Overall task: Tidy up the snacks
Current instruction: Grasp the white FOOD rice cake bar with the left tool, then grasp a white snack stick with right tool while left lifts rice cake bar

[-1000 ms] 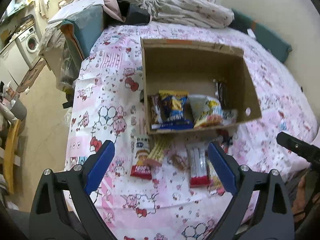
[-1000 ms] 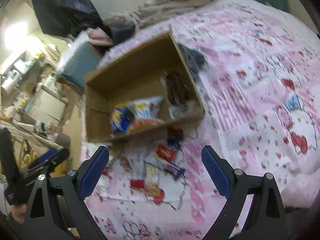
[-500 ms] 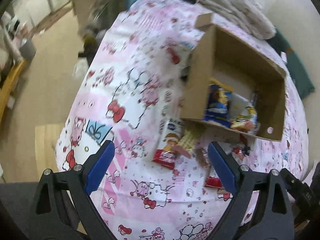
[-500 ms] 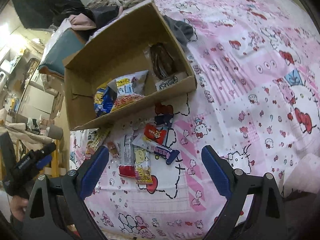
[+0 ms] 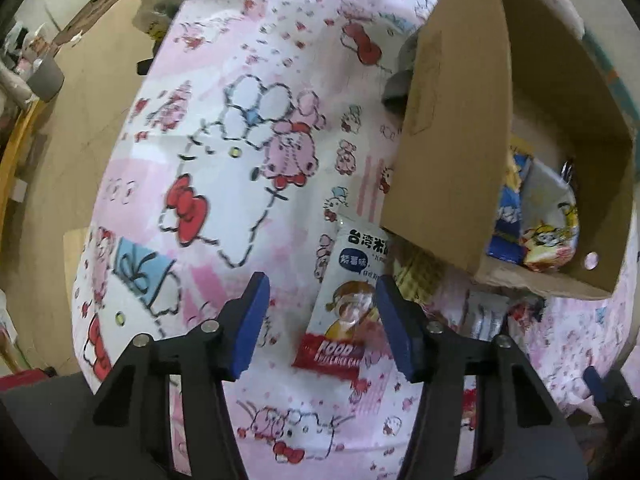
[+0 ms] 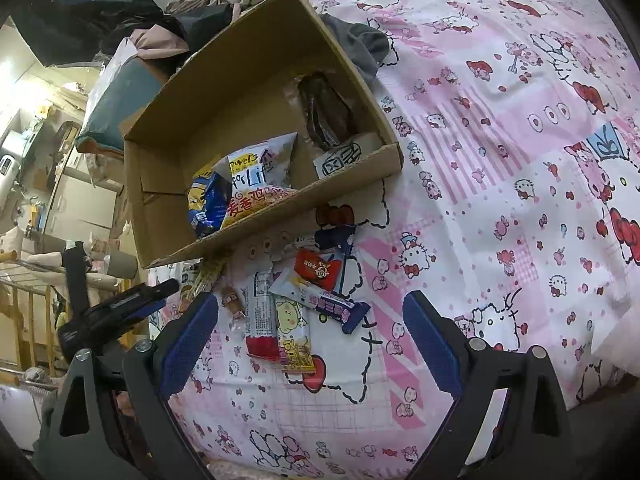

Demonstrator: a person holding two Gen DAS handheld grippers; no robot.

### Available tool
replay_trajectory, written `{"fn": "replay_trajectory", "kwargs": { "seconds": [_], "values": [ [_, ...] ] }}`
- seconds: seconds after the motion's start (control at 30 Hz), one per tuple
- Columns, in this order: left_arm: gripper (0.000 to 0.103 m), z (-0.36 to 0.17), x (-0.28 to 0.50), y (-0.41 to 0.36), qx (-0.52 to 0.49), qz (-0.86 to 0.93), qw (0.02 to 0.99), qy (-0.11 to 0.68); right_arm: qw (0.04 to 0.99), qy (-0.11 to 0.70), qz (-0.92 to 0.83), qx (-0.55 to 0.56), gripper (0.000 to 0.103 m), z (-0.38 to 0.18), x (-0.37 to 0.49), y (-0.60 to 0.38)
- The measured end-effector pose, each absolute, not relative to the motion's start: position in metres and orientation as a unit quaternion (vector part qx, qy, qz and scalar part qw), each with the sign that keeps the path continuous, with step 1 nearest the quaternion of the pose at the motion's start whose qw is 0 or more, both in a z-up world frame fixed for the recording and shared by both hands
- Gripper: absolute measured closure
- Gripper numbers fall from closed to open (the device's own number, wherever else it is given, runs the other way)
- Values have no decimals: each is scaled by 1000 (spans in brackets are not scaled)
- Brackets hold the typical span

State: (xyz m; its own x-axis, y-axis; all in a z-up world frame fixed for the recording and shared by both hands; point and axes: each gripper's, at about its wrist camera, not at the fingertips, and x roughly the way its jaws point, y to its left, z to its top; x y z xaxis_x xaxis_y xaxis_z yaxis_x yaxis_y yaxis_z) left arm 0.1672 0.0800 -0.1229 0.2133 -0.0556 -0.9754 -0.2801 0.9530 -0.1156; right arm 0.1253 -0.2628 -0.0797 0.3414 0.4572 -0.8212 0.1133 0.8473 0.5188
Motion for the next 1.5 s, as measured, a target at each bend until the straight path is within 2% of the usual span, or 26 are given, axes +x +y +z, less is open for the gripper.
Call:
{"fn": "replay_trajectory", "kwargs": {
  "seconds": [0.03, 0.3, 0.37, 0.73, 0.93, 1.1, 1.17, 1.33, 1.5],
  "values": [
    [65, -127, 169, 77, -128, 69, 766, 627, 778, 564, 109, 256, 7, -80, 126, -264],
    [66, -147, 167, 37, -50, 33, 757, 651, 773, 560, 112, 277, 7, -80, 125, -270],
    [76, -147, 164, 31, -34, 30, 760, 648, 773, 561, 111, 275, 7, -80, 125, -270],
    [76, -123, 116, 39, -72, 26, 738, 671, 773, 564, 95, 274, 7, -83, 123, -276],
    [76, -77, 86, 53, -87, 6, 763, 640, 769, 576, 92, 262, 7, -89, 125, -271],
    [76, -57, 82, 42, -90, -21, 783, 616, 753, 616, 99, 209, 7, -106, 140, -250],
    [76, -53, 84, 36, -85, -28, 787, 611, 746, 631, 109, 185, 9, -113, 147, -240],
    [76, -66, 96, 17, -77, -41, 785, 614, 738, 650, 158, 93, 31, -131, 157, -199],
    [76, -70, 99, 19, -91, -46, 780, 617, 739, 650, 174, 29, 41, -140, 157, -173]
  ]
}}
